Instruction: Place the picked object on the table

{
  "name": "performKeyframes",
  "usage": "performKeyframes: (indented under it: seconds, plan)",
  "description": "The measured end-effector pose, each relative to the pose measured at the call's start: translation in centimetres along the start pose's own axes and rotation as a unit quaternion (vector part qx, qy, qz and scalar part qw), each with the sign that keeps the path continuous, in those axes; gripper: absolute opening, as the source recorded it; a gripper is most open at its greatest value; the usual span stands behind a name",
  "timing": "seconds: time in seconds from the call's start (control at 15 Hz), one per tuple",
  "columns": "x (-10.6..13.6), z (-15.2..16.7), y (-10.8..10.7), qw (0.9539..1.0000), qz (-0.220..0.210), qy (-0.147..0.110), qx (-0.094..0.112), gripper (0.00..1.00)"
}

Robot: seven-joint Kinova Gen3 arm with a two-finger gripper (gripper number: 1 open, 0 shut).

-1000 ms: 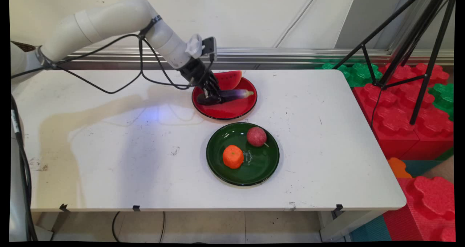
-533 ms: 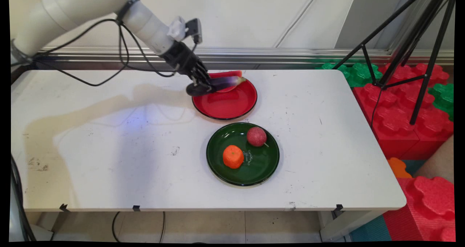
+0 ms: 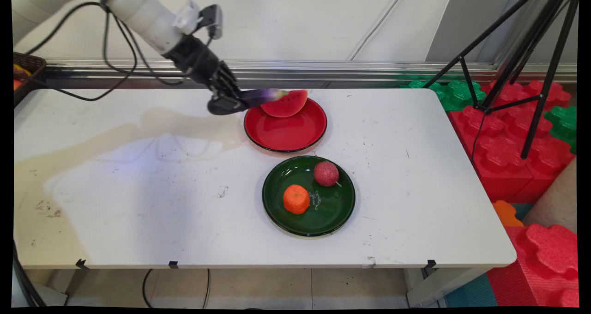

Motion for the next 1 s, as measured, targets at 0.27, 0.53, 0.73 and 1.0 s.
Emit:
performKeyframes:
  seconds: [0.27,0.53,0.73,1.0]
  plan:
    - [-1.8,-2.5,0.9,0.9998,-0.004,-0.017,-0.004,0.0]
    - [-4.4,-4.5,1.8,0.999,-0.009,-0.044,-0.007,0.0]
    - [-6.4,-5.0,2.5,0.9977,-0.009,-0.065,-0.014,0.0]
    - [-8.9,-4.5,2.9,0.996,-0.016,-0.086,-0.017,0.0]
